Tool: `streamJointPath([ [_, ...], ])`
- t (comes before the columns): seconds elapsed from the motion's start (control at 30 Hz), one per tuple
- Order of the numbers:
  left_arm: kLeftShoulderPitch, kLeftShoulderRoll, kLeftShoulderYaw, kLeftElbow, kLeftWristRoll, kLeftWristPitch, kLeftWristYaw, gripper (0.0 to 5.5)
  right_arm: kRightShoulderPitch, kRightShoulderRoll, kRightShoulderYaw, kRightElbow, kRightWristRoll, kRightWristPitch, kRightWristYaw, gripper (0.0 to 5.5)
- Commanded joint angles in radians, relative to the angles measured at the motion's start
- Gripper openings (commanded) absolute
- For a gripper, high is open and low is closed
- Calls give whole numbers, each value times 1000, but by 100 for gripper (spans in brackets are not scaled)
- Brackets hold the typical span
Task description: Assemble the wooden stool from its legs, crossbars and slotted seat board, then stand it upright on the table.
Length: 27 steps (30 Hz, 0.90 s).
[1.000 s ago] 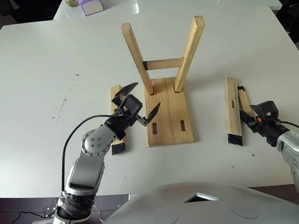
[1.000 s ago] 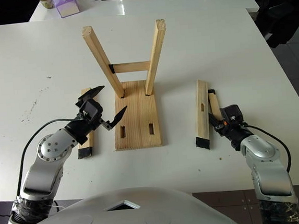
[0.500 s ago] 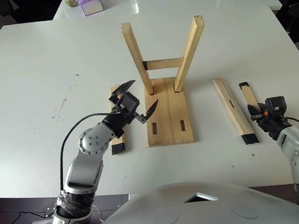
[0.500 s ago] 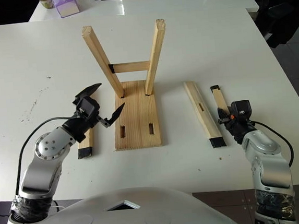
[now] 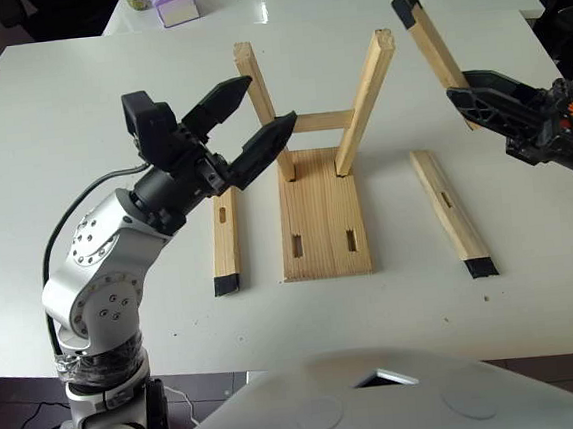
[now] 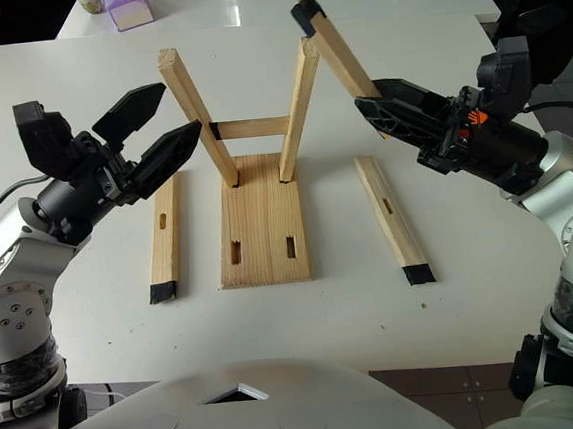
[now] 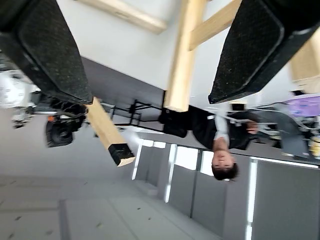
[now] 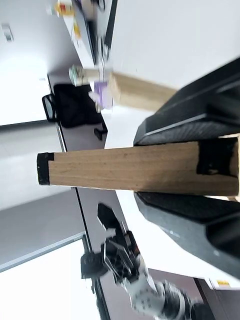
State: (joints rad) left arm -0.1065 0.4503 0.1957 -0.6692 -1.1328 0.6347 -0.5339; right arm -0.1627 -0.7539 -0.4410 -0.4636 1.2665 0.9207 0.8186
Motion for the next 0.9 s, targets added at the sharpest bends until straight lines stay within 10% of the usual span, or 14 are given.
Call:
streamJointPath([
  [0.03, -96, 41, -22, 46, -148, 87, 43, 374, -146, -37, 72, 84, 103, 72, 39, 131],
  [0.3, -233, 56, -77, 106, -288, 155, 25, 372, -262, -21, 162, 180, 287, 162, 27, 131],
  [0.9, -330, 76, -149, 152, -270, 206, -27, 372, -279, 18, 327, 100, -3, 67, 152, 131],
])
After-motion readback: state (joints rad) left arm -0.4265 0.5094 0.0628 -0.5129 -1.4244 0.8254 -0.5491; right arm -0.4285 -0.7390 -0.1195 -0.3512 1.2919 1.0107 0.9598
